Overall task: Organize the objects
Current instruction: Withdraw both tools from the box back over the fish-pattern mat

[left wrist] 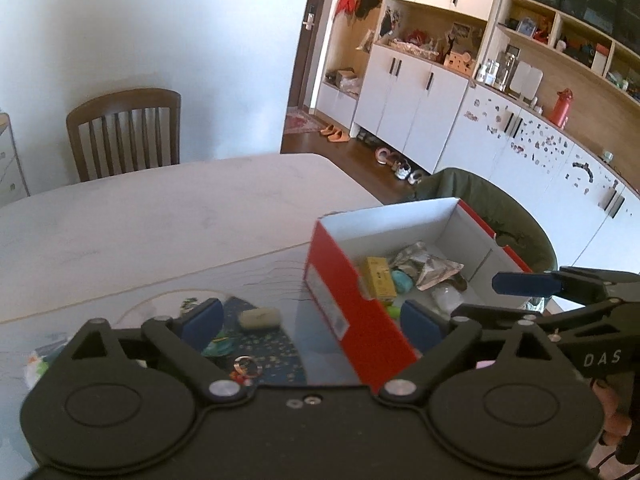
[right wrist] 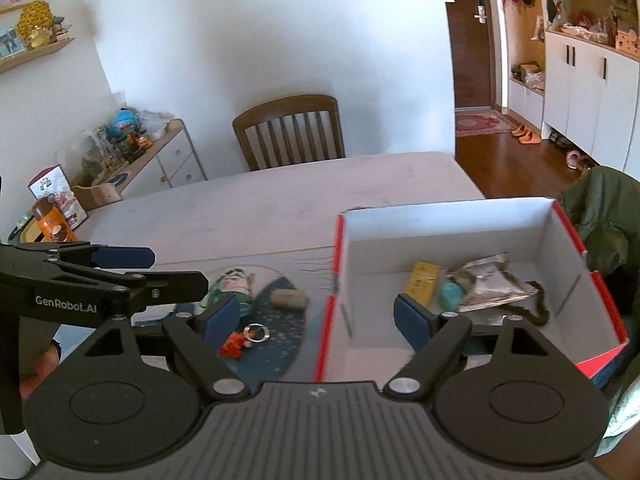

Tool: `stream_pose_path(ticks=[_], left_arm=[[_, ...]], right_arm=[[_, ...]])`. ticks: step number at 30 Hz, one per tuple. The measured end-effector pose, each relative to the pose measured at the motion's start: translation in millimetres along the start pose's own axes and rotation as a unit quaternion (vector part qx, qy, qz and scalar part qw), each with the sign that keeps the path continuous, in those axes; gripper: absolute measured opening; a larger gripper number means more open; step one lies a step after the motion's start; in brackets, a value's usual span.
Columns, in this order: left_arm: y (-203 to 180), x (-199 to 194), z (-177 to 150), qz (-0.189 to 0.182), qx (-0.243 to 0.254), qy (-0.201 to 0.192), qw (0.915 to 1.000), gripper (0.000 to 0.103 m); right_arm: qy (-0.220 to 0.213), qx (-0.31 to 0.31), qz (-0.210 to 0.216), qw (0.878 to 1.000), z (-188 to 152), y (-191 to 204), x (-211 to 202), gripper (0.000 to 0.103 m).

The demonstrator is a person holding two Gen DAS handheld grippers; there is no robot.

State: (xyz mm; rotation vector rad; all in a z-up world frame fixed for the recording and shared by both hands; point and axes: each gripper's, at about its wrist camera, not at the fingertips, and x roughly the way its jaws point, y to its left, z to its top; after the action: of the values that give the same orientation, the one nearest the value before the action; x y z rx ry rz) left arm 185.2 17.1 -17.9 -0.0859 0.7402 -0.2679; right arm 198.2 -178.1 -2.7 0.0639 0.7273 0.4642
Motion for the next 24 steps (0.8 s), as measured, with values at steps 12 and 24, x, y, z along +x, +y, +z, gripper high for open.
stream_pose_path(ticks=[12, 24], left_arm=[[73, -26, -11, 0.022, -0.026, -0.025, 0.9991, 0.103], [141, -23, -40, 0.055, -0.037, -0.029, 0.9974, 0.103]], right_arm=[[0.008, -0.01, -0.004, 1.0, -2, 54, 22, 0.085], [0.038, -0.014, -0.022, 0.999, -7, 87, 70, 0.085]])
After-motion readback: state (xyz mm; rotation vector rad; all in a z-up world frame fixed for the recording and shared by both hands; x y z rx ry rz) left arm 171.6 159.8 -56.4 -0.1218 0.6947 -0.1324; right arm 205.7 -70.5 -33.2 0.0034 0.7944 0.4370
